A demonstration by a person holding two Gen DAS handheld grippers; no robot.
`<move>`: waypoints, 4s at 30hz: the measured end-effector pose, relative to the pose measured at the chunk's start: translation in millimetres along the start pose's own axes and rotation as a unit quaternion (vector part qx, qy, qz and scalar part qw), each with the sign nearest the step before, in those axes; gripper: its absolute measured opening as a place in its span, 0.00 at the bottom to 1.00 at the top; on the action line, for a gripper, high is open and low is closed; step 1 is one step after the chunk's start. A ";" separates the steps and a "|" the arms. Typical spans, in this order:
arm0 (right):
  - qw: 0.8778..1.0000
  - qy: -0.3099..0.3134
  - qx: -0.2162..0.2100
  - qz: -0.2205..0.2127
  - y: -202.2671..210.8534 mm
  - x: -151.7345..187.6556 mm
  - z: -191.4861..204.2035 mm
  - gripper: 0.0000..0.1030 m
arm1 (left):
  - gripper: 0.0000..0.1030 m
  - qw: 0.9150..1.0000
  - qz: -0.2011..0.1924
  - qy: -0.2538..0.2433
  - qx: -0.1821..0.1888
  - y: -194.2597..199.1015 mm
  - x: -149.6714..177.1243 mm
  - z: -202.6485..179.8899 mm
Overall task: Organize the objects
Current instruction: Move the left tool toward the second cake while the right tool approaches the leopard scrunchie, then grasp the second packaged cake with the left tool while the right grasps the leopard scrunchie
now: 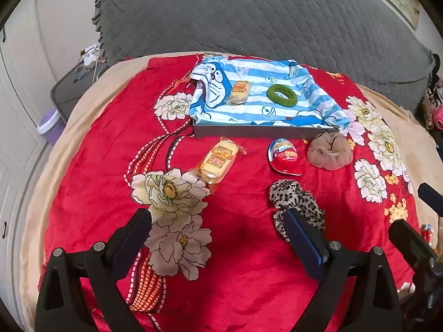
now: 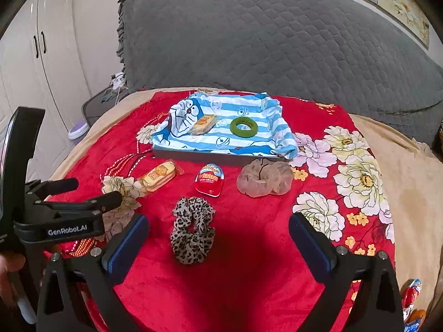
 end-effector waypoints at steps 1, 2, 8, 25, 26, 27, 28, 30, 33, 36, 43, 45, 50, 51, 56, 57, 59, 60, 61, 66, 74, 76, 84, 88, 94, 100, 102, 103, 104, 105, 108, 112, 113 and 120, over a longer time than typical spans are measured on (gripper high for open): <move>1.000 0.003 -0.001 0.001 -1.7 1.7 1.6 0.99 | 0.93 1.000 0.001 0.001 0.000 -2.0 0.7 1.1; 1.000 0.004 0.000 0.003 -3.3 3.0 2.9 0.99 | 0.93 1.000 0.002 0.002 0.001 -3.6 1.2 1.9; 1.000 0.017 -0.003 0.010 -14.2 10.6 12.1 0.99 | 0.93 1.000 0.006 0.007 0.004 -15.8 1.7 5.1; 0.999 0.031 0.001 0.045 -56.6 32.4 29.9 0.99 | 0.93 1.000 0.020 0.002 0.000 -56.8 -5.8 19.5; 0.998 0.032 0.002 0.046 -58.3 33.1 30.2 0.99 | 0.93 1.000 0.020 0.001 0.000 -59.7 -6.6 20.1; 0.998 0.031 0.002 0.049 -61.3 34.2 30.6 0.99 | 0.93 1.000 0.022 0.000 0.001 -62.8 -7.2 20.4; 0.998 0.032 0.004 0.053 -64.7 35.8 30.8 0.99 | 0.93 1.000 0.023 -0.001 0.000 -65.8 -7.9 21.1; 0.998 0.031 0.005 0.057 -68.9 37.3 30.9 0.99 | 0.93 1.000 0.025 -0.003 -0.001 -71.2 -8.2 22.5; 0.998 0.032 0.008 0.060 -75.2 38.1 31.4 0.99 | 0.93 1.000 0.027 -0.005 -0.002 -80.3 -8.8 25.0; 0.997 0.030 0.008 0.065 -82.2 39.6 32.4 0.99 | 0.93 1.000 0.030 -0.007 -0.004 -89.1 -9.4 26.7; 0.997 0.032 0.007 0.076 -96.3 41.3 37.2 0.99 | 0.93 0.999 0.034 -0.005 0.000 -105.4 -10.9 29.1; 0.996 0.032 0.005 0.079 -99.7 41.7 38.7 0.99 | 0.93 0.999 0.034 -0.004 0.000 -109.8 -11.7 30.3; 0.996 0.030 0.005 0.086 -108.5 43.7 41.5 0.99 | 0.93 0.999 0.035 -0.004 -0.004 -117.5 -13.0 33.9; 0.996 0.030 0.005 0.087 -109.9 44.2 41.5 0.99 | 0.93 0.999 0.033 -0.005 -0.006 -118.9 -13.9 34.5; 0.995 0.025 0.006 0.098 -119.7 46.8 42.0 0.99 | 0.93 0.999 0.036 -0.004 -0.005 -126.2 -15.9 37.6; 0.995 0.026 0.006 0.100 -121.5 47.1 42.7 0.99 | 0.93 0.999 0.037 -0.005 -0.006 -129.1 -16.4 38.3; 0.995 0.025 0.005 0.101 -124.0 47.1 43.8 0.99 | 0.93 0.999 0.036 -0.008 -0.007 -132.9 -17.6 38.7; 0.995 0.025 0.005 0.101 -125.0 47.1 44.3 0.99 | 0.93 0.999 0.035 -0.008 -0.007 -134.3 -18.5 38.9; 0.995 0.025 0.005 0.100 -126.1 46.5 44.8 0.99 | 0.93 0.999 0.034 -0.008 -0.004 -136.3 -19.4 38.8; 0.995 0.022 0.004 0.102 -132.4 45.0 47.3 0.99 | 0.93 0.999 0.031 -0.018 0.002 -146.2 -23.9 36.3; 0.994 0.031 0.006 0.106 -144.2 44.9 52.8 0.99 | 0.93 0.999 0.030 -0.019 0.012 -162.8 -33.2 36.4; 0.994 0.035 0.008 0.107 -147.3 45.4 54.3 0.99 | 0.93 0.999 0.031 -0.016 0.013 -167.2 -34.6 37.4; 0.993 0.042 0.012 0.108 -155.1 46.4 56.4 0.95 | 0.93 1.000 0.024 -0.016 0.012 -176.0 -37.7 40.5; 0.993 0.035 0.011 0.112 -157.7 46.6 56.1 0.78 | 0.90 0.999 0.025 -0.017 0.013 -179.4 -38.4 41.6; 0.992 0.035 -0.008 0.117 -155.2 46.8 61.8 0.47 | 0.67 0.999 0.028 -0.024 0.013 -177.8 -40.2 41.1; 0.991 0.024 -0.031 0.125 -152.6 47.3 65.0 0.25 | 0.53 0.999 0.031 -0.032 0.026 -175.5 -38.5 35.9; 0.991 0.024 -0.035 0.125 -150.8 46.6 65.2 0.18 | 0.43 0.998 0.031 -0.032 0.038 -174.4 -38.2 32.4; 0.991 0.021 -0.039 0.126 -149.7 46.2 65.8 0.17 | 0.39 0.998 0.031 -0.032 0.040 -173.9 -37.8 31.2; 0.991 0.019 -0.042 0.126 -149.0 46.2 66.4 0.16 | 0.39 0.998 0.033 -0.033 0.043 -173.6 -37.3 29.4; 0.991 0.018 -0.043 0.126 -148.2 45.9 66.8 0.15 | 0.39 0.998 0.033 -0.034 0.044 -173.0 -36.6 28.3; 0.990 0.007 -0.053 0.127 -146.2 45.0 66.2 0.14 | 0.39 0.998 0.032 -0.036 0.049 -169.7 -35.3 24.7; 0.989 -0.012 -0.063 0.130 -144.5 43.5 63.2 0.13 | 0.39 0.997 0.028 -0.041 0.050 -161.9 -34.6 20.3; 0.989 -0.014 -0.064 0.129 -143.2 42.6 63.0 0.13 | 0.39 0.998 0.027 -0.043 0.049 -159.6 -34.7 19.1; 0.991 -0.014 -0.069 0.116 -132.7 36.7 62.0 0.13 | 0.39 0.998 0.020 -0.046 0.047 -142.2 -32.1 9.0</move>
Point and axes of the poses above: each gripper's, at about its wrist camera, not at the fingertips, and y roughly against the way its jaws point, z to its left, x to its underside, the point moved 10 cm from there along -y, roughly the way its jaws point, and after that the axes turned 13 degrees about x, right-handed, at the moved point
